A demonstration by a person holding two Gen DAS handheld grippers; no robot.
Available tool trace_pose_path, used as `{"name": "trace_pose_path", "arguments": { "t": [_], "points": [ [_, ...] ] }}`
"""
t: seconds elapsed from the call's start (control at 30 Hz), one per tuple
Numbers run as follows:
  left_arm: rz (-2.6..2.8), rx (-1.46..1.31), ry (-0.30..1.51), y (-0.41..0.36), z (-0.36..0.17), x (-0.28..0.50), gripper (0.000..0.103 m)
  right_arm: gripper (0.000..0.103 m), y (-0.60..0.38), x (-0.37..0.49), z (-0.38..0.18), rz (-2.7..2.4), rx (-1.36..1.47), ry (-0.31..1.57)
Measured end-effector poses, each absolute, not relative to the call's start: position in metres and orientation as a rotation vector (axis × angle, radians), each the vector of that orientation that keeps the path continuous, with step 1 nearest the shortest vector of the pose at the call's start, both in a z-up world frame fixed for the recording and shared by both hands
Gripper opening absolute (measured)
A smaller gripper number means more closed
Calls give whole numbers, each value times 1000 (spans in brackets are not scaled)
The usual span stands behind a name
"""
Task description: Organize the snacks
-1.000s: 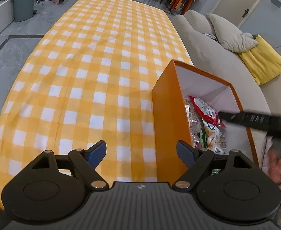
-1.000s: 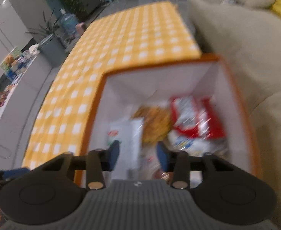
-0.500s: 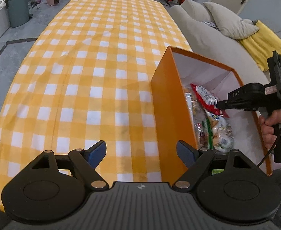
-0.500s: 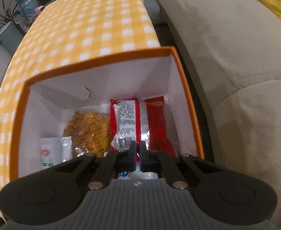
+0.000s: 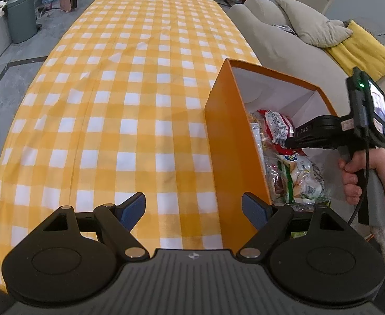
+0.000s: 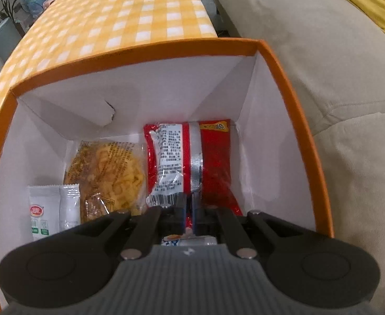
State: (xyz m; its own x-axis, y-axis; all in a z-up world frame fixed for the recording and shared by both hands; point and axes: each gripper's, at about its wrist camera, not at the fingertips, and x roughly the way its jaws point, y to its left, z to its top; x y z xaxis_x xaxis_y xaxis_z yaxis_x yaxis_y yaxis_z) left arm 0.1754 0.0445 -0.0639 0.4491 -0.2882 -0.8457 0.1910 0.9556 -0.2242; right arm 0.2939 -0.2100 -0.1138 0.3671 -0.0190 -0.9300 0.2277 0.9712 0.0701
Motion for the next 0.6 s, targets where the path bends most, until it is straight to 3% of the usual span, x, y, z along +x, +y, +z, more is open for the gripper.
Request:
{"name": "trace_pose_path", "arguments": {
  "t": [0.23, 0.37, 0.43, 0.47, 0.57, 0.6],
  "points": [
    [-293, -109, 996, 43, -40, 162, 97, 1, -211, 244, -60, -169, 267, 983],
    [-235, -87, 958, 35, -21, 151, 97, 8, -211, 207, -25, -155, 294, 931],
    [-204, -67, 954, 27, -13, 145, 97, 31, -207, 187, -10, -153, 289, 915],
    [-192, -49, 952, 23, -10, 142, 97, 49, -202, 175, -3, -148, 270, 913],
    [-148, 32, 938, 7, -2, 126, 98, 59, -190, 143, 5, -111, 192, 951],
    [-141, 47, 937, 2, 0, 121, 98, 67, -188, 133, 5, -104, 178, 966]
  ]
}}
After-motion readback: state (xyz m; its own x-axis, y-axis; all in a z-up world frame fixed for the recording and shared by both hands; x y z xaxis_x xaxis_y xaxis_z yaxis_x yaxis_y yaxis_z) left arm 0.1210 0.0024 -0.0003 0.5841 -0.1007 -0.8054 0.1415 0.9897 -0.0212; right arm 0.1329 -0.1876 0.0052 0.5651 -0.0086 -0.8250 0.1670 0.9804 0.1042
